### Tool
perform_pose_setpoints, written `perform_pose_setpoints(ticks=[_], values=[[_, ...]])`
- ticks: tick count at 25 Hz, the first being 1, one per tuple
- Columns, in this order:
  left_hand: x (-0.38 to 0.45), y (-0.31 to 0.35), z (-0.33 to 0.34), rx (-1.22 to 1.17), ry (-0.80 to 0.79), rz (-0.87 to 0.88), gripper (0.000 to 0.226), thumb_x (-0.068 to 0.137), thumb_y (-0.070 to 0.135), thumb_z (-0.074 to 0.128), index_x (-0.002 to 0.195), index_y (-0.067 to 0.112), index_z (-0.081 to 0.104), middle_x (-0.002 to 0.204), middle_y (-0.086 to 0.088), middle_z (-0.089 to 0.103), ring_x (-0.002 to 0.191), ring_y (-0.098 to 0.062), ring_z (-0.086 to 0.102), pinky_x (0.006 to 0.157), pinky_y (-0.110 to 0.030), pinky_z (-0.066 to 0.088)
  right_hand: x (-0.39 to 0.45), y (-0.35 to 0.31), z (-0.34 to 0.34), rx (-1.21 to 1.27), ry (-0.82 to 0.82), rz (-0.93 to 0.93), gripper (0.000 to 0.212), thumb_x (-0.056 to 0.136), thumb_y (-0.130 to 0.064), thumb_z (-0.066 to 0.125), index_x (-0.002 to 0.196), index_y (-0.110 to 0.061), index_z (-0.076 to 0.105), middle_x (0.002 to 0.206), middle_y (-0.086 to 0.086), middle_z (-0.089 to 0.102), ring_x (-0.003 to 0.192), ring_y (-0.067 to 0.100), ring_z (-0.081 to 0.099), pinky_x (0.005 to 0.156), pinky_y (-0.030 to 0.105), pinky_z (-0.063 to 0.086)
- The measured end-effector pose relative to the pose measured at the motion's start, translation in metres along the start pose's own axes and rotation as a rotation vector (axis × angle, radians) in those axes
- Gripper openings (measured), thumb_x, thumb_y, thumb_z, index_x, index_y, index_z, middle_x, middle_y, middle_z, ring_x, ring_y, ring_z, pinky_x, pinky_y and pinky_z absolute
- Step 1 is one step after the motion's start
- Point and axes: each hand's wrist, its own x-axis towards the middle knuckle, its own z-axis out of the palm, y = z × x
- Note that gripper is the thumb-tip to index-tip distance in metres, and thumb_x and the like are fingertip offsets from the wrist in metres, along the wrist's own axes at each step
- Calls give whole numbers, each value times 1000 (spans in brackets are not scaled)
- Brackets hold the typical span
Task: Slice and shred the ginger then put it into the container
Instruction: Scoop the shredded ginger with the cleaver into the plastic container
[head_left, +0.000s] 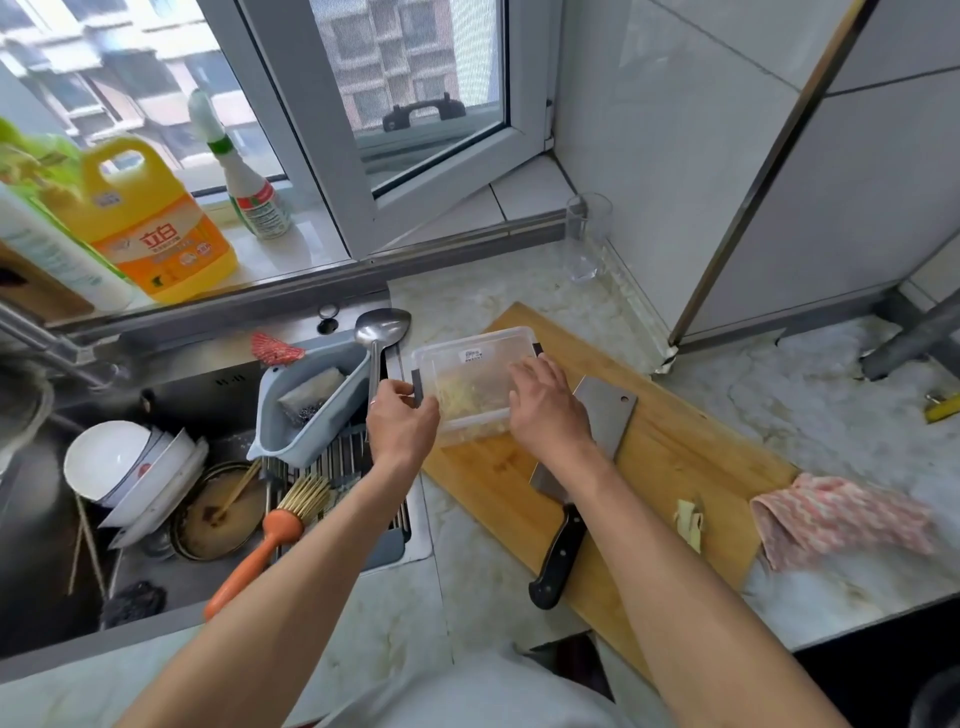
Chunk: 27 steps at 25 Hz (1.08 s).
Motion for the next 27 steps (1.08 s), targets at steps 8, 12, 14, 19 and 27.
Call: perform_pose_setpoints(ticks=[8,12,14,19,27], values=[[17,5,-25,-317,-429,-191,19,89,16,71,102,2,65,98,-13,64,68,-15,57,62,-26,55,-11,22,-44,625,201,244,28,99,-22,58,124,-13,66,120,0,68,114,14,60,89,22,44],[-11,32,-17,-505,-537,-147,15,90,6,68,99,2,58,69,-3,60,56,-12,52,54,-21,55,-44,52,-68,724,340,383,13,96,-28,60,89,-22,69,94,-4,72,97,19,68,87,40,58],[-28,50,3,-536,-636,-153,18,90,6,67,104,2,57,64,-1,57,54,-11,50,52,-20,53,-71,69,-77,725,383,435,19,96,-31,59,86,-20,70,86,0,73,89,22,70,87,50,58],[-72,98,71,-459,-812,-185,23,88,8,69,107,-1,59,65,-2,46,52,-11,43,57,-24,43,-139,112,-97,680,517,647,18,99,-31,58,100,-17,69,89,-1,72,86,18,69,81,38,57],[-111,150,185,-401,-1049,-334,29,97,3,52,73,13,38,44,0,31,32,-9,26,37,-17,34,-204,147,-118,673,612,806,6,97,-24,63,93,-24,68,96,-8,71,88,15,71,84,31,56]])
